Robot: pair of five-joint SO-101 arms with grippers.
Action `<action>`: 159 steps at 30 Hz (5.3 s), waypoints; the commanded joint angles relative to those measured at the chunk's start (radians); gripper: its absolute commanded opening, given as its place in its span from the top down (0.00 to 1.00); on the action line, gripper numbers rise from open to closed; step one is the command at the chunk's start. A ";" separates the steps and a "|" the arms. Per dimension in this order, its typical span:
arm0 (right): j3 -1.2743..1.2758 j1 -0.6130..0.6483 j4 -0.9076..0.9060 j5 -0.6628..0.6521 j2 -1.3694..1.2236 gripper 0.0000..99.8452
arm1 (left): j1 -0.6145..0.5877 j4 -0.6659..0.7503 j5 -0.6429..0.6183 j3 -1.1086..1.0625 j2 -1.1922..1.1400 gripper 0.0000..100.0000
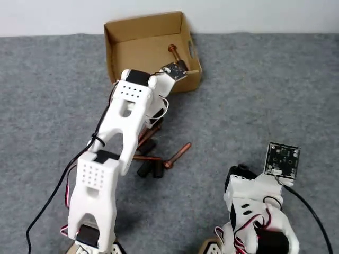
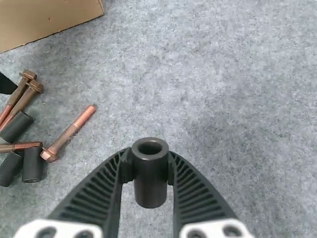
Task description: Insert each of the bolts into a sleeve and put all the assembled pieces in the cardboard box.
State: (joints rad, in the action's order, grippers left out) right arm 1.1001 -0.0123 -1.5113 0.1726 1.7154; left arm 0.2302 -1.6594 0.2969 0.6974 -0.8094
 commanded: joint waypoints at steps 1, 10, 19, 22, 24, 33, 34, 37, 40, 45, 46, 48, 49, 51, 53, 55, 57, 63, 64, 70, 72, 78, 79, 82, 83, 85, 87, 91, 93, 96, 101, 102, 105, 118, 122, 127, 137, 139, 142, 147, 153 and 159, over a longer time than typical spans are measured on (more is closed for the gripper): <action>-0.005 -0.007 0.025 0.008 0.002 0.99 | -0.032 -0.041 0.012 0.156 -0.064 0.91; -0.005 -0.007 0.025 0.008 0.002 0.99 | -0.052 -0.095 0.014 0.364 -0.235 0.91; -0.005 -0.007 0.025 0.008 0.002 0.99 | -0.052 -0.097 0.014 0.358 -0.121 0.86; -0.005 -0.007 0.025 0.008 0.002 0.99 | -0.035 -0.097 0.041 0.292 -0.091 0.86; -0.005 -0.007 0.025 0.008 0.002 0.99 | -0.025 -0.095 0.054 0.232 -0.077 0.86; -0.002 -0.007 0.025 0.008 0.002 0.99 | -0.025 -0.052 0.057 0.188 -0.078 0.86; 0.002 -0.007 0.028 0.008 0.002 0.99 | -0.026 -0.040 0.057 0.186 -0.083 0.86; 0.011 -0.005 0.039 0.008 0.004 0.99 | -0.025 -0.025 0.057 0.197 -0.129 0.86; 0.015 -0.005 0.039 0.008 0.004 0.99 | -0.023 -0.011 0.051 0.197 -0.184 0.86; 0.015 -0.005 0.039 0.008 0.004 0.99 | -0.023 0.043 -0.008 0.199 -0.213 0.95; 0.015 -0.005 0.039 0.008 0.004 0.99 | -0.018 0.043 -0.011 0.200 -0.209 0.98; 0.015 -0.005 0.039 0.008 0.005 0.99 | -0.002 0.028 -0.014 0.209 -0.195 1.00; 0.015 -0.005 0.039 0.008 0.007 0.99 | 0.006 0.002 -0.020 0.217 -0.189 0.99; 0.015 -0.005 0.039 0.008 0.010 0.99 | 0.021 -0.054 -0.055 0.248 -0.172 0.99; 0.015 -0.004 0.039 0.008 0.010 0.99 | 0.034 -0.098 -0.112 0.272 -0.150 1.00; 0.014 -0.004 0.039 0.008 0.012 0.99 | 0.029 -0.098 -0.193 0.254 -0.106 1.00; 0.006 -0.004 0.036 0.006 0.010 0.99 | 0.025 -0.098 -0.229 0.194 -0.031 1.00; -0.017 -0.002 0.018 0.005 0.005 0.99 | 0.044 -0.094 -0.245 -0.127 0.284 1.00; -0.017 -0.002 0.018 0.005 0.005 0.99 | 0.044 -0.092 -0.249 -0.177 0.344 1.00; -0.018 -0.002 0.016 0.002 0.012 0.99 | 0.049 -0.083 -0.342 -0.409 0.694 1.00; -0.018 0.022 0.016 0.000 0.012 0.99 | 0.048 -0.041 -0.358 -0.475 0.804 1.00; -0.014 0.166 0.025 0.003 0.012 0.99 | 0.048 0.066 -0.457 -0.671 1.115 1.00; -0.009 0.188 0.030 0.003 0.012 0.99 | 0.048 0.087 -0.466 -0.707 1.169 1.00; 0.014 0.259 0.056 0.002 0.012 0.99 | 0.043 0.155 -0.499 -0.820 1.327 1.00; 0.021 0.286 0.065 0.002 0.012 0.99 | 0.043 0.180 -0.508 -0.866 1.379 1.00; 0.031 0.341 0.090 0.002 0.012 0.99 | 0.043 0.221 -0.526 -0.952 1.479 1.00; 0.034 0.392 0.120 0.002 0.012 0.99 | 0.043 0.269 -0.545 -1.049 1.580 1.00; 0.060 0.492 0.194 0.000 0.008 0.99 | 0.048 0.384 -0.566 -1.265 1.768 1.00; 0.084 0.538 0.232 0.000 0.012 0.99 | 0.049 0.453 -0.586 -1.382 1.858 1.00; 0.126 0.607 0.289 -0.002 0.012 0.99 | 0.049 0.537 -0.615 -1.531 2.001 1.00; 0.161 0.713 0.378 -0.003 0.008 0.99 | 0.051 0.623 -0.649 -1.679 2.234 0.99; 0.164 0.736 0.389 -0.008 0.005 0.99 | 0.051 0.628 -0.646 -1.696 2.277 0.99; 0.186 0.782 0.415 -0.066 0.010 0.99 | 0.051 0.629 -0.647 -1.733 2.395 0.99; 0.273 0.885 0.716 -0.201 0.002 0.99 | 0.170 0.707 -0.810 -1.736 2.615 0.99; 0.272 0.901 0.745 -0.210 0.002 0.99 | 0.210 0.723 -0.842 -1.738 2.595 0.99; 0.265 0.901 0.743 -0.210 0.002 0.99 | 0.242 0.717 -0.842 -1.738 2.575 0.99; 0.221 0.901 0.743 -0.258 0.004 0.99 | 0.255 0.681 -0.856 -1.814 2.559 0.99; 0.212 0.901 0.743 -0.267 0.004 0.99 | 0.255 0.703 -0.855 -1.842 2.561 0.99; 0.207 0.901 0.742 -0.267 0.004 0.99 | 0.264 0.703 -0.855 -1.857 2.559 0.99; 0.207 0.901 0.743 -0.267 0.004 0.99 | 0.264 0.664 -0.853 -1.867 2.558 0.99; 0.207 0.900 0.743 -0.267 0.004 0.99 | 0.265 0.503 -0.841 -1.867 2.556 0.99; 0.207 0.900 0.743 -0.267 0.004 0.99 | 0.265 0.397 -0.741 -1.860 2.556 0.96</action>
State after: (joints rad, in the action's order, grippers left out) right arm 1.3779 0.8853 -0.7933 -0.0821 1.7154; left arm 0.4956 -1.2114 -0.4933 -1.1730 1.7561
